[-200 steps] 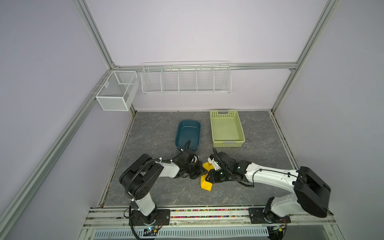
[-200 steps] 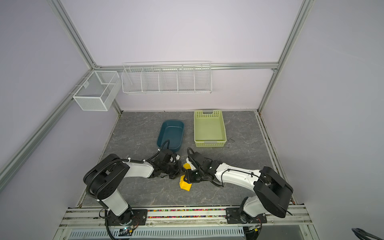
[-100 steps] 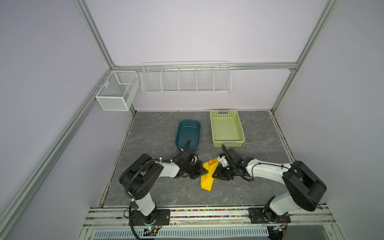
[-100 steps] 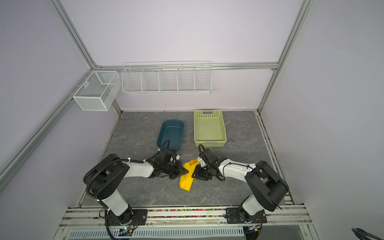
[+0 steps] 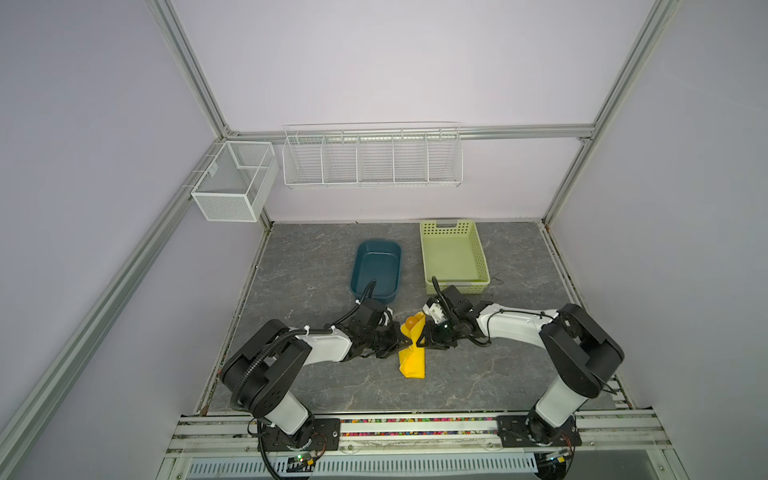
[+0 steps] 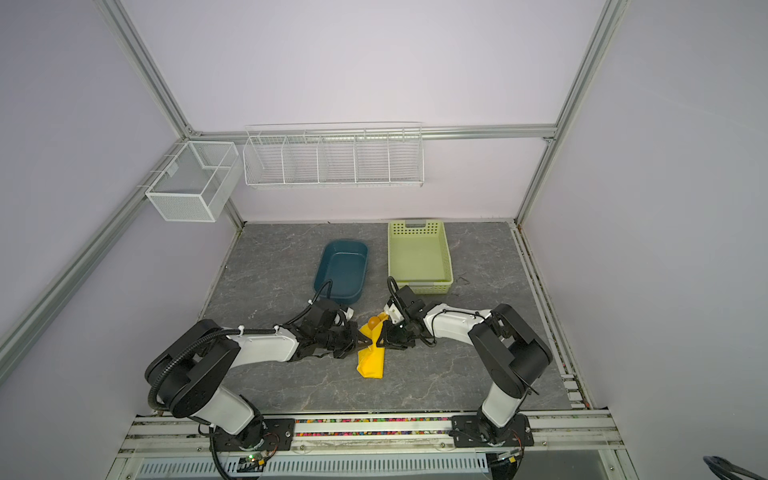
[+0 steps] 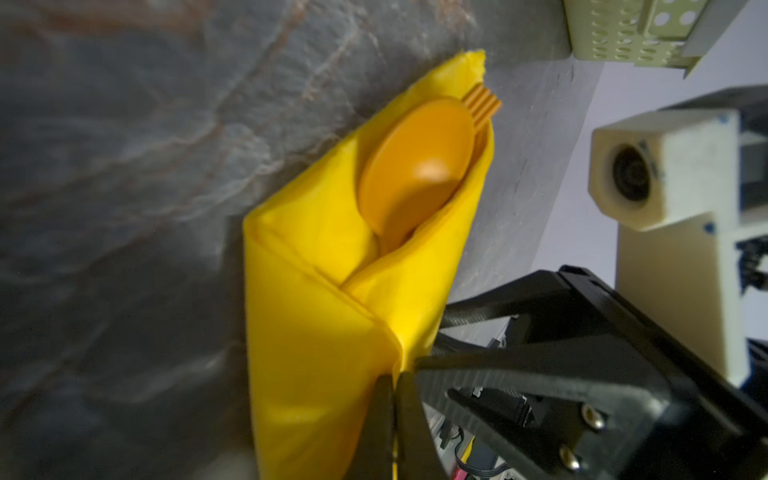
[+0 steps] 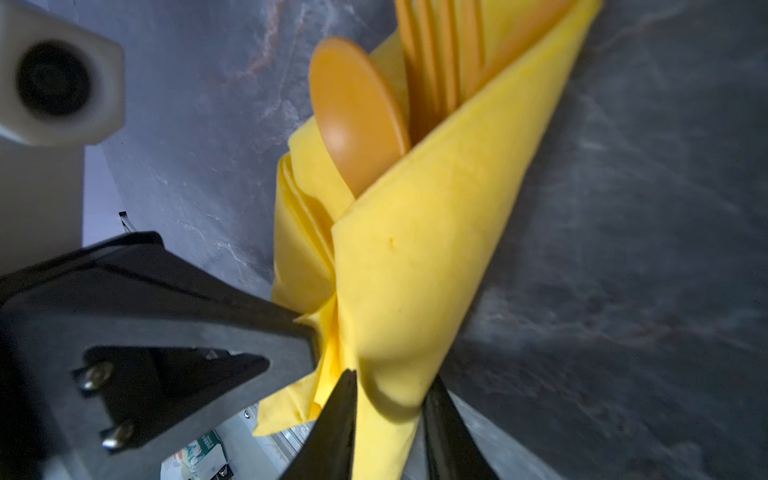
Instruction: Place the utensils on the paper napkin and roll it up
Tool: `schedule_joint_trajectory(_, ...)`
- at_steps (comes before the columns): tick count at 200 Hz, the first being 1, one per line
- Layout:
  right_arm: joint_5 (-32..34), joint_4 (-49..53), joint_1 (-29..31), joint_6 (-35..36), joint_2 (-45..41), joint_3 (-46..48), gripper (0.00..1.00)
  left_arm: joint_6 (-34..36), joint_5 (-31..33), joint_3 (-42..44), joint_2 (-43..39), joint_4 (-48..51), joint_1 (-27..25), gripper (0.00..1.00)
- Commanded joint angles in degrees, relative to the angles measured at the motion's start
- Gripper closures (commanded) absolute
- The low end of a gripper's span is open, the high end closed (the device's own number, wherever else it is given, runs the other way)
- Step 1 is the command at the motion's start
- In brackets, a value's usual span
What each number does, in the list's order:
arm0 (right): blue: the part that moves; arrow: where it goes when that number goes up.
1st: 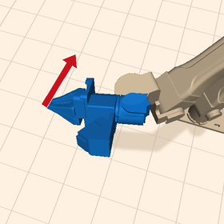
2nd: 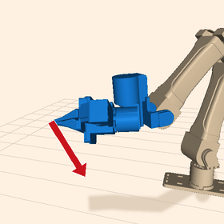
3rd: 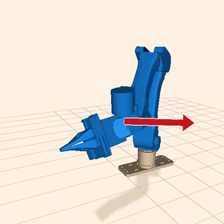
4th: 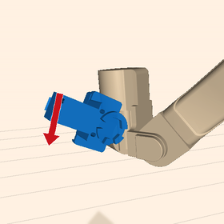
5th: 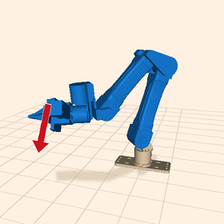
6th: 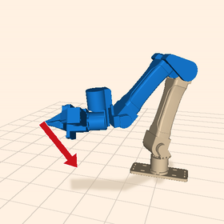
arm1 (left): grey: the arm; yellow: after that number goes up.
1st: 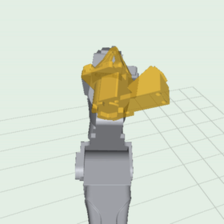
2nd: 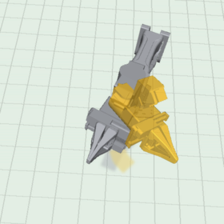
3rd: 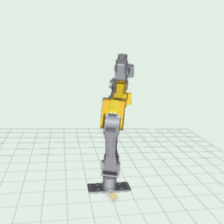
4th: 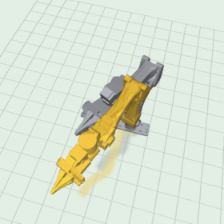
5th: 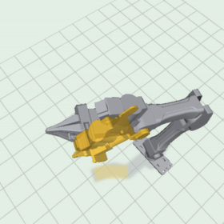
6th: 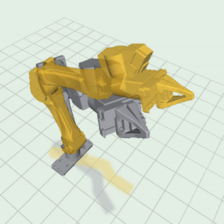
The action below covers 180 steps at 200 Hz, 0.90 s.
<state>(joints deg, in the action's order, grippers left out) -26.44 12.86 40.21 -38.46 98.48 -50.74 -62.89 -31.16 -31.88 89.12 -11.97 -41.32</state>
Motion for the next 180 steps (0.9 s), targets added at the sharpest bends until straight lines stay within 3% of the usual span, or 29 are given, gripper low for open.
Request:
schedule_joint_trajectory(1,-2.1,1.5,-0.2,2.9,2.7,-3.3,0.71,1.9,1.4,0.2,-2.4,3.2,-0.3,0.99)
schedule_joint_trajectory(81,-9.4,-1.7,2.2,2.7,9.6,-8.5,0.76,4.1,1.9,-2.1,-2.7,7.4,-0.3,0.99)
schedule_joint_trajectory(124,-1.0,4.7,1.6,2.9,4.2,-7.5,0.69,4.2,2.5,-2.9,-0.7,7.9,-0.3,0.99)
schedule_joint_trajectory(180,2.8,6.8,1.8,-0.1,-5.8,-2.0,0.68,3.9,2.2,-3.2,1.7,6.7,-0.3,1.0)
